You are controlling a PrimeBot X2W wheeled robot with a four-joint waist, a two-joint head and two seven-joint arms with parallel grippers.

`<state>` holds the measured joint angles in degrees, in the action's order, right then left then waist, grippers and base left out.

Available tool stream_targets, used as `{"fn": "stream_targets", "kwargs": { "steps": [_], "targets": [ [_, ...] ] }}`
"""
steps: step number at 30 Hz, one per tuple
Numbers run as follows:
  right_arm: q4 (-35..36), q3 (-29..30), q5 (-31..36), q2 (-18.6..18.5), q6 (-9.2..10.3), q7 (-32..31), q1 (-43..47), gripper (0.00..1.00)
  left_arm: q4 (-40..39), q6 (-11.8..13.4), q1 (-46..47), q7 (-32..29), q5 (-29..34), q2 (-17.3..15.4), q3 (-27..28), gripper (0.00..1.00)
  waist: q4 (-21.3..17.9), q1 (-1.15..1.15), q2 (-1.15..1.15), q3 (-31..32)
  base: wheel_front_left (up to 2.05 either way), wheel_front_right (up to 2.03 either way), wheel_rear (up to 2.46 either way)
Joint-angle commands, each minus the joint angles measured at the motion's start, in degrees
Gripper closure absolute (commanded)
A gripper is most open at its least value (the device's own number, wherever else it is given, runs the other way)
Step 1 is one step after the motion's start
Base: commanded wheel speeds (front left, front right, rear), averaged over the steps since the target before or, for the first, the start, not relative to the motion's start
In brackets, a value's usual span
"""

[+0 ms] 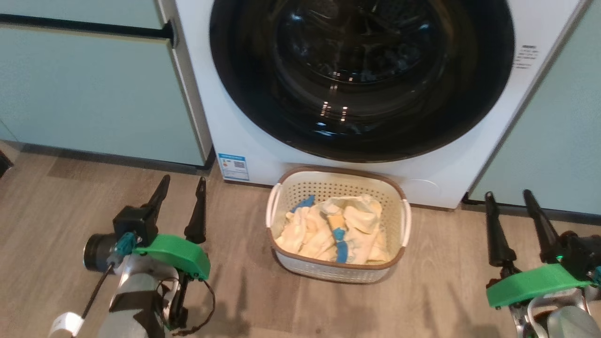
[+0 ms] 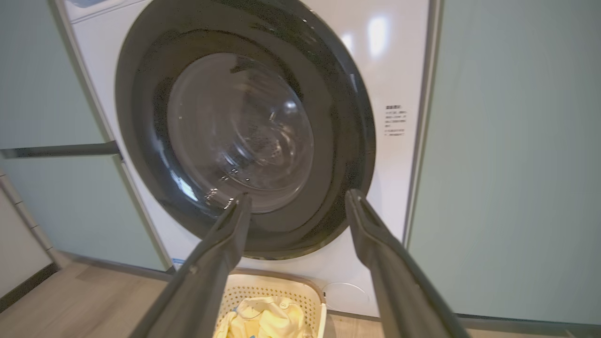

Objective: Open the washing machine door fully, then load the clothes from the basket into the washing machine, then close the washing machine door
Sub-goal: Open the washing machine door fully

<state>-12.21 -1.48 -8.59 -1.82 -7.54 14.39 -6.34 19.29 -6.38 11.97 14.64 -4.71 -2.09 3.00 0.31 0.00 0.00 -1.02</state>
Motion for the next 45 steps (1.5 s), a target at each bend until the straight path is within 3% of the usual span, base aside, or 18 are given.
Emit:
{"fn": "stream_targets", "kwargs": {
  "steps": [1,23,45],
  "targets": [
    [1.66,-0.95,-0.35,-1.06,0.05,0.61,-2.83,0.0,-1.89,0.14,3.0,0.36,-0.47,-0.79,1.2,0.0,0.01,0.0,0.0,-0.01,1.23,1.23,-2.46],
    [1.53,-1.08,-0.69,-1.06,0.05,0.61,-3.04,0.0,-2.16,-0.24,3.11,0.36,-0.23,-0.79,0.86,0.0,-0.58,0.0,0.0,-0.26,1.06,1.17,-2.22],
    [1.84,-1.07,-0.67,-1.06,0.05,0.61,-2.67,0.0,-1.61,0.87,2.89,0.36,-2.06,-0.78,1.71,0.0,-0.79,0.0,0.0,0.51,0.1,0.1,-0.2]
  ]
}}
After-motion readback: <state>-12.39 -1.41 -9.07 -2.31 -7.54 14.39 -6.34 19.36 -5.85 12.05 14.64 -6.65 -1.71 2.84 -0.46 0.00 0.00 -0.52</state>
